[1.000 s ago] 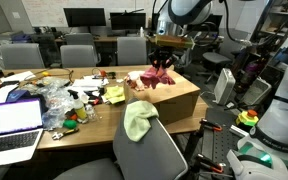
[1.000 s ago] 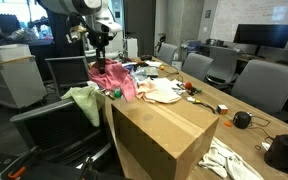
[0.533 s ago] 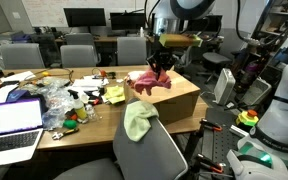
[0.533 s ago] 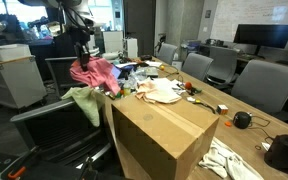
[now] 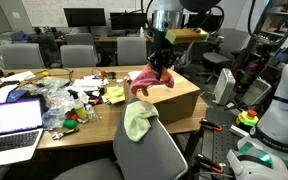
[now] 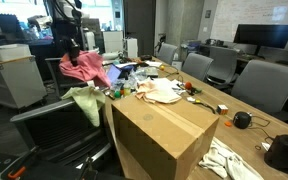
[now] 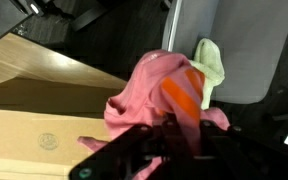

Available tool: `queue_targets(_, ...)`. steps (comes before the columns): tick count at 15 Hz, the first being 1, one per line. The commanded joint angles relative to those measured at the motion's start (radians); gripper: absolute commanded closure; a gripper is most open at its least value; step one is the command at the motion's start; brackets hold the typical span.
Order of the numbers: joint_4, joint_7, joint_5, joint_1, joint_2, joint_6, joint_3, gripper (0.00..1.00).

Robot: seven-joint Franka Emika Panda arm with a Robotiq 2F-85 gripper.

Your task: Pick up the clothes on top of the box and put them on the head rest of the chair

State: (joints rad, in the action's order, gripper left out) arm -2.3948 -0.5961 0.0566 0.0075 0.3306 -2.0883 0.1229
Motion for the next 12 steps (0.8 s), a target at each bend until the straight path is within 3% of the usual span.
queue_targets(1, -0.025, 0.049, -0.038, 0.013, 0.063, 0.032, 0.024, 0.96)
queue_targets(12, -0.001, 0.413, 0.008, 0.072, 0.068, 0.279, 0.0, 0.96)
